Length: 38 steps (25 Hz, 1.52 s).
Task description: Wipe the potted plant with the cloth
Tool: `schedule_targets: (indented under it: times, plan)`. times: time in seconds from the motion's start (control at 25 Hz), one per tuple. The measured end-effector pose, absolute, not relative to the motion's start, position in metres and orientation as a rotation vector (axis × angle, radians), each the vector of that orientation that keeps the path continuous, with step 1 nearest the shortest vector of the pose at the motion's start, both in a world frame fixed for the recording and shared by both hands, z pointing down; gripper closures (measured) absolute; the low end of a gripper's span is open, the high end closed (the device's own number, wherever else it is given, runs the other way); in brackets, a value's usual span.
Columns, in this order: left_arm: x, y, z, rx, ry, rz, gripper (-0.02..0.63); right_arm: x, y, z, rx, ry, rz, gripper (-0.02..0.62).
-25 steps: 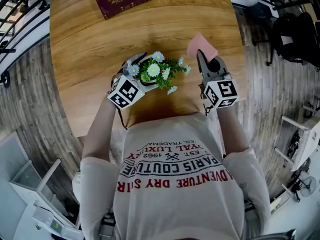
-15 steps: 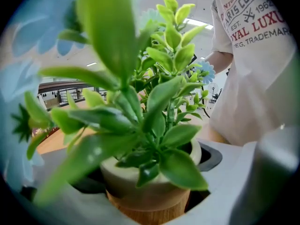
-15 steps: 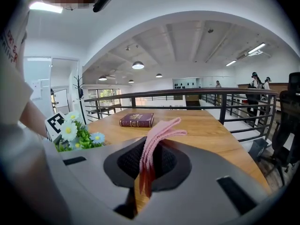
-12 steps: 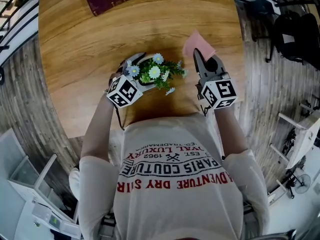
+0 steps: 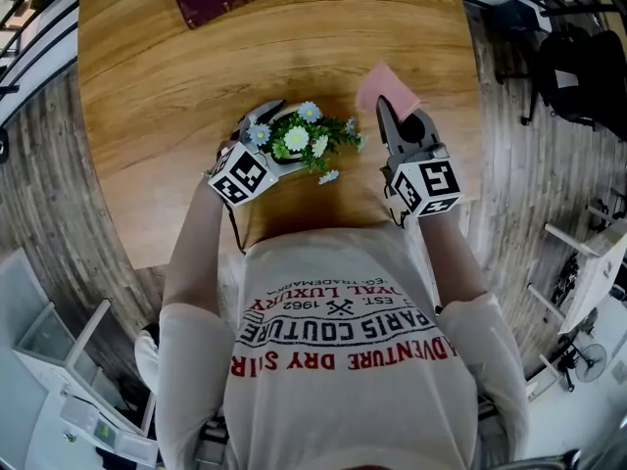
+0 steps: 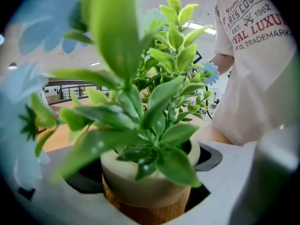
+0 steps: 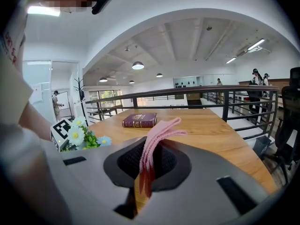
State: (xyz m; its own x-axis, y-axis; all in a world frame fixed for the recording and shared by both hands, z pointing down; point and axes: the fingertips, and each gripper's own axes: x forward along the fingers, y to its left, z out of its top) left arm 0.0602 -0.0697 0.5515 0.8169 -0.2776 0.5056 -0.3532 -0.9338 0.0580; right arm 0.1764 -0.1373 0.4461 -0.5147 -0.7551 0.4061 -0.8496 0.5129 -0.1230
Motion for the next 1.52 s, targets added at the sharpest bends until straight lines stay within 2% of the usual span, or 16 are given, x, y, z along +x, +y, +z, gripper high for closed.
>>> schedule_targets:
  times: [0.24, 0.8, 0.84, 0.88, 0.92, 0.96, 1.0, 1.28, 1.52]
  plan:
    - [0.038, -0.070, 0.550, 2.750, -0.621, 0.728, 0.077, 0.156, -0.132, 0.431, 1.336, -2.477, 0.354, 0.558]
    - [-0.038, -0.061, 0.443, 2.784, -1.005, 0.600, 0.091, 0.107, -0.113, 0.375, 1.327, -2.573, 0.201, 0.558]
    - [-0.047, -0.064, 0.429, 2.776, -1.103, 0.577, 0.141, 0.102, -0.113, 0.370, 1.327, -2.584, 0.192, 0.558]
    - [-0.058, -0.069, 0.414, 2.761, -1.236, 0.547, 0.328, 0.096, -0.112, 0.365, 1.327, -2.596, 0.180, 0.558]
    - [-0.071, -0.074, 0.399, 2.739, -1.381, 0.509, 0.482, 0.090, -0.111, 0.360, 1.326, -2.608, 0.170, 0.558]
    - [-0.083, -0.077, 0.385, 2.715, -1.504, 0.469, 0.555, 0.084, -0.110, 0.356, 1.321, -2.622, 0.159, 0.558]
    - [-0.093, -0.080, 0.373, 2.695, -1.587, 0.432, 0.586, 0.078, -0.108, 0.351, 1.310, -2.638, 0.148, 0.558]
    - [-0.111, -0.067, 0.329, 2.649, -1.599, 0.376, 0.589, 0.046, -0.095, 0.321, 1.230, -2.720, 0.071, 0.560]
    - [-0.112, -0.052, 0.297, 2.689, -1.566, 0.213, 0.589, 0.038, -0.088, 0.304, 1.198, -2.762, 0.004, 0.560]
